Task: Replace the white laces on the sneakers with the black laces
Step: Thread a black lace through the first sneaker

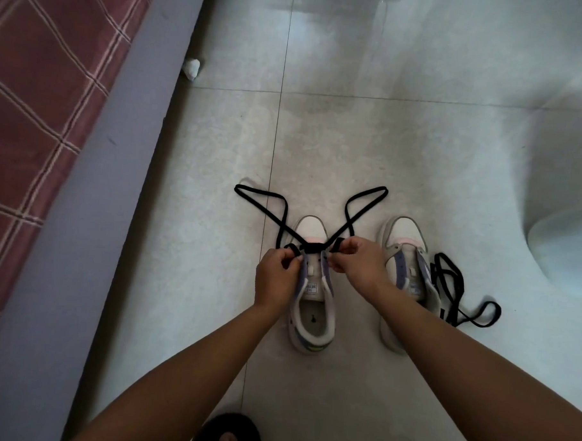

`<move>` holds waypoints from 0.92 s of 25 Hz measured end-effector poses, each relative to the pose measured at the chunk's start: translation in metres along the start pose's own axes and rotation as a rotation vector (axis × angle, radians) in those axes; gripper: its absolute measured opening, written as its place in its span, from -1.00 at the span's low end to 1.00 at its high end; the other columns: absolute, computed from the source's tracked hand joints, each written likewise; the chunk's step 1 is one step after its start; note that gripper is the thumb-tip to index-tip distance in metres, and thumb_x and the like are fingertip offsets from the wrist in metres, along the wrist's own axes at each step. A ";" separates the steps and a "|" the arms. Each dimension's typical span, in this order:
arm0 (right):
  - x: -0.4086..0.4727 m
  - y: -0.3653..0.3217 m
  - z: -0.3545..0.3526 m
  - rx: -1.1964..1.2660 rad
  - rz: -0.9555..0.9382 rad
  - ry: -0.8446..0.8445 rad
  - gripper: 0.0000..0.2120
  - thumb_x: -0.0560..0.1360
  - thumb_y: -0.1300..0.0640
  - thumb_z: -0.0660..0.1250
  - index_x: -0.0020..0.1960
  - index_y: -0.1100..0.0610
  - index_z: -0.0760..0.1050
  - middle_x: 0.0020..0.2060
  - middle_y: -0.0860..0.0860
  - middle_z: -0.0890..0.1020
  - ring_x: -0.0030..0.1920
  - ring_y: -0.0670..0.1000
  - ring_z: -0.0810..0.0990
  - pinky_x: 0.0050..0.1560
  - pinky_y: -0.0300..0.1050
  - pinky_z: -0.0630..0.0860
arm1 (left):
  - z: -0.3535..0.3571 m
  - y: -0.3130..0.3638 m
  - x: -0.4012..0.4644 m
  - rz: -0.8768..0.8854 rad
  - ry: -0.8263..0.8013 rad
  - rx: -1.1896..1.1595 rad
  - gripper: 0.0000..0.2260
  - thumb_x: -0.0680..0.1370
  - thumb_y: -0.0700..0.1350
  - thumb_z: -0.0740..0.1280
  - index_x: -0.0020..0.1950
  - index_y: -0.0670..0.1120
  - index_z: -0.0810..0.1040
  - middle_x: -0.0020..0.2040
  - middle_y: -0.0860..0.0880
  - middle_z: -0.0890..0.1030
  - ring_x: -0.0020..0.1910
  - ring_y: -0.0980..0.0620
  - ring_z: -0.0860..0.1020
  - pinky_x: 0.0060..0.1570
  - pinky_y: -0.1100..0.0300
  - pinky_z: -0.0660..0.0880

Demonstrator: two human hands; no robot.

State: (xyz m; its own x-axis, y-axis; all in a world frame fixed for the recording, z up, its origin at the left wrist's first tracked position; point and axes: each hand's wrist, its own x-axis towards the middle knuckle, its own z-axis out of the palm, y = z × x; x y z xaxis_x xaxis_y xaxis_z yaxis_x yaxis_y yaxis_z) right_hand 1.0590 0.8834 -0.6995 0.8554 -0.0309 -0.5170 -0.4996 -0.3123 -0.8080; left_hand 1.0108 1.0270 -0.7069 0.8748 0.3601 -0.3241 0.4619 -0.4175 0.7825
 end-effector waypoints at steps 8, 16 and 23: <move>-0.026 0.005 0.024 -0.550 -0.347 0.087 -0.81 0.50 0.17 0.32 0.05 0.25 0.55 -0.01 0.10 0.48 -0.01 0.06 0.49 -0.05 -0.17 0.36 | 0.008 0.007 -0.032 0.258 -0.153 0.733 -0.58 0.60 -0.02 0.15 0.42 -0.12 0.27 0.32 -0.10 0.36 0.20 -0.06 0.40 -0.02 0.11 0.43; -0.019 0.002 0.008 -1.184 -0.506 -0.119 -0.75 0.54 0.27 0.15 0.21 0.19 0.40 0.11 0.15 0.45 0.09 0.16 0.46 -0.17 -0.07 0.31 | -0.019 0.000 -0.009 0.156 -0.215 0.194 -0.76 0.51 -0.32 0.24 0.15 -0.26 0.54 0.09 -0.20 0.49 0.00 -0.02 0.46 -0.15 0.37 0.26; -0.027 -0.002 0.007 -1.211 -0.977 0.119 -0.89 0.31 0.29 0.25 -0.34 0.21 0.54 -0.32 0.15 0.59 -0.39 0.13 0.55 -0.41 -0.12 0.44 | -0.016 -0.002 -0.002 0.103 -0.225 0.079 -0.85 0.49 -0.31 0.28 -0.03 -0.25 0.62 -0.10 -0.04 0.50 -0.11 0.06 0.47 -0.21 0.35 0.37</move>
State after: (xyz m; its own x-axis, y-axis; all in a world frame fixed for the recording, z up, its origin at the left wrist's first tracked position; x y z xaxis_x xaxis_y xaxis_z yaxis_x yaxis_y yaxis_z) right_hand 1.0359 0.8912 -0.6859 0.8055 0.5791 0.1258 0.5898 -0.8042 -0.0738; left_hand 1.0062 1.0407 -0.6987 0.9241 0.1216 -0.3622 0.3713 -0.5098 0.7761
